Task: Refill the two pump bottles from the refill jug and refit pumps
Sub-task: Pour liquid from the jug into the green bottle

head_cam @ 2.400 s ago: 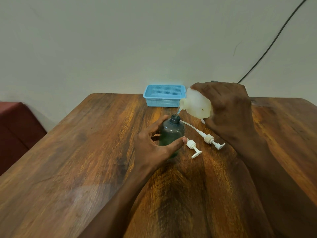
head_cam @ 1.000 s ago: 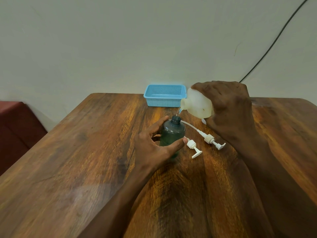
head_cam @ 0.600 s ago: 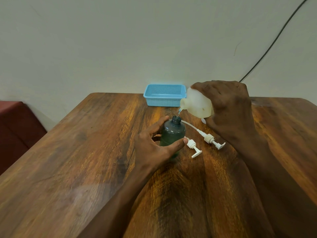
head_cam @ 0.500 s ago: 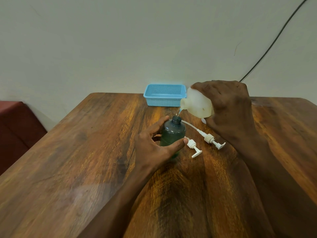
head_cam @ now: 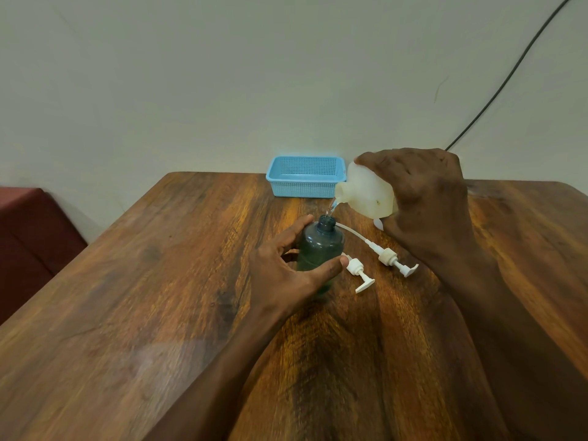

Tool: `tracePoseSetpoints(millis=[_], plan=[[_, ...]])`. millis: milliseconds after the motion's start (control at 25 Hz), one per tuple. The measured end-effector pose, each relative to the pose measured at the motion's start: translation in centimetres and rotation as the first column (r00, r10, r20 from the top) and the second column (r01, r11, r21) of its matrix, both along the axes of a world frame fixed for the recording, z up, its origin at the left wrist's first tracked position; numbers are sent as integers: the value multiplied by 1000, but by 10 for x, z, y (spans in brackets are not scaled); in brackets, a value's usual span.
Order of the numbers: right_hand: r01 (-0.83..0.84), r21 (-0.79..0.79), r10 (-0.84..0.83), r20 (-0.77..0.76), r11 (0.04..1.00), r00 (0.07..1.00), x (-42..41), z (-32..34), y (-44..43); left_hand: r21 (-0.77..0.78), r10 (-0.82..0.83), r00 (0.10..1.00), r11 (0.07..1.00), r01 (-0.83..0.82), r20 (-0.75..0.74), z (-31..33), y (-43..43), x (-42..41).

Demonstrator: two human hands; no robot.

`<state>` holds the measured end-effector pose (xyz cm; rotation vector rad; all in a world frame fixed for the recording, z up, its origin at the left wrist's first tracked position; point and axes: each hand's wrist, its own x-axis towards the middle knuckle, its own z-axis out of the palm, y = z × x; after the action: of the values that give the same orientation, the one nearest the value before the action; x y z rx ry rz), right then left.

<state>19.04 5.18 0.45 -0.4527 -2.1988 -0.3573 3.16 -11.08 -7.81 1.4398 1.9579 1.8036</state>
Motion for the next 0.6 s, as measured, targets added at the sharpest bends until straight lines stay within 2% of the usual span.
tracePoseSetpoints(millis=[600], plan=[[24,19,-24,11,1000,1000,0,3,-4,12,-9,1000,1000,9,0,-1,1,0]])
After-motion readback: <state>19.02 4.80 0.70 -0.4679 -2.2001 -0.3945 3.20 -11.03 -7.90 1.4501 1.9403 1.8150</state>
